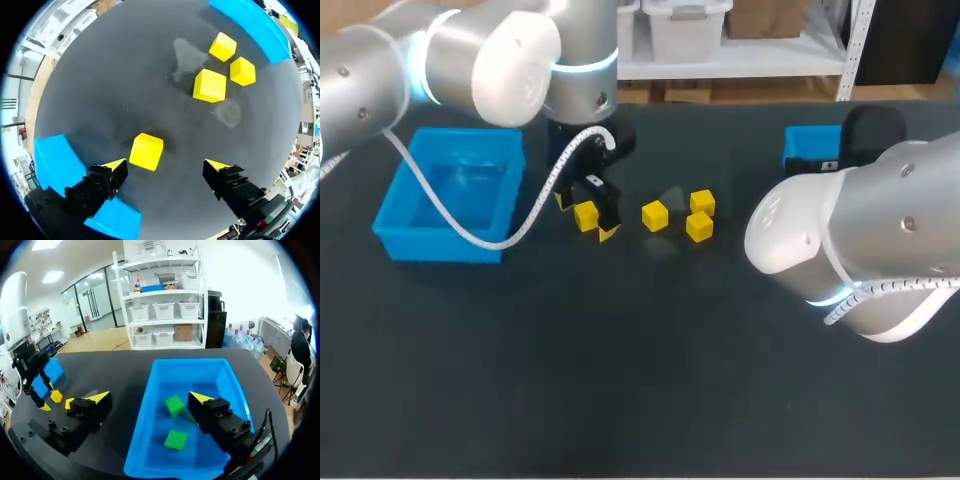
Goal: Put the green cubes in the right bin and the yellow cubes in the left bin.
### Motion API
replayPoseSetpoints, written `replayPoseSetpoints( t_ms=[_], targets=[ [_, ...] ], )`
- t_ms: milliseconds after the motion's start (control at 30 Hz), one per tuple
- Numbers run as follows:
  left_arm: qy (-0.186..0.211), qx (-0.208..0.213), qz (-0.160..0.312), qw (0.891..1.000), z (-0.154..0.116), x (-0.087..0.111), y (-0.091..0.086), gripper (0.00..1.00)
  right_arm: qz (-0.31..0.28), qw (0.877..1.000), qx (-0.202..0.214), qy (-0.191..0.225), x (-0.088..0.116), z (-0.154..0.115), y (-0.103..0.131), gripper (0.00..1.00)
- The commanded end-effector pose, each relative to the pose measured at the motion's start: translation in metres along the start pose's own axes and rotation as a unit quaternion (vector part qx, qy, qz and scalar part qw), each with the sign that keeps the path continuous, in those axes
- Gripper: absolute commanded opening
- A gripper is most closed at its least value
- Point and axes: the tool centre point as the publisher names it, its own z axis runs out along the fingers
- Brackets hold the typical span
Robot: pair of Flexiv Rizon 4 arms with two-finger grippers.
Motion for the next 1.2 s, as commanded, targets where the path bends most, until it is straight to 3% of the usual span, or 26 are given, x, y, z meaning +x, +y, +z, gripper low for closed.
replayPoseSetpoints(
  t_ms=[33, 267, 300, 333, 367, 400, 433, 767, 933, 1033, 1200],
  targets=[
    [0.009, 0.002, 0.001, 1.0, 0.007, -0.011, 0.004, 1.0, 0.0, 1.0, -0.002, 0.0, 0.0, -0.001, -0.001, 1.0],
    [0.003, -0.014, 0.001, 1.0, 0.014, -0.015, 0.009, 1.0, 0.0, 1.0, -0.002, 0.0, 0.0, -0.001, -0.001, 1.0],
    [-0.001, -0.019, 0.002, 1.0, 0.014, -0.016, 0.01, 0.95, 0.0, 1.0, -0.002, 0.0, 0.0, -0.001, -0.001, 1.0],
    [-0.006, -0.026, -0.001, 1.0, 0.015, -0.017, 0.011, 0.47, 0.0, 1.0, -0.002, 0.0, 0.0, -0.001, -0.001, 1.0],
    [-0.01, -0.027, -0.003, 1.0, 0.016, -0.017, 0.012, 0.35, 0.0, 1.0, -0.002, 0.0, 0.0, -0.001, -0.001, 1.0],
    [-0.013, -0.028, -0.005, 1.0, 0.017, -0.018, 0.013, 0.08, 0.0, 1.0, -0.002, 0.0, 0.0, -0.001, -0.001, 1.0],
    [-0.021, -0.035, -0.009, 0.999, 0.017, -0.018, 0.013, 0.0, 0.0, 1.0, -0.002, 0.0, 0.0, -0.001, -0.001, 1.0],
    [-0.026, -0.049, 0.0, 0.998, 0.016, -0.01, 0.012, 0.0, 0.0, 1.0, -0.002, 0.0, 0.0, -0.001, -0.001, 1.0],
    [-0.059, -0.055, -0.005, 0.997, -0.017, -0.001, 0.018, 0.0, 0.0, 1.0, -0.002, 0.0, 0.0, -0.001, -0.001, 1.0],
    [-0.099, -0.065, -0.032, 0.992, -0.052, 0.01, 0.036, 0.0, 0.0, 1.0, -0.002, 0.0, 0.0, -0.001, -0.001, 1.0],
    [-0.144, -0.098, -0.115, 0.978, -0.097, 0.042, 0.087, 0.0, 0.0, 1.0, -0.002, 0.0, 0.0, -0.001, -0.001, 1.0]
  ],
)
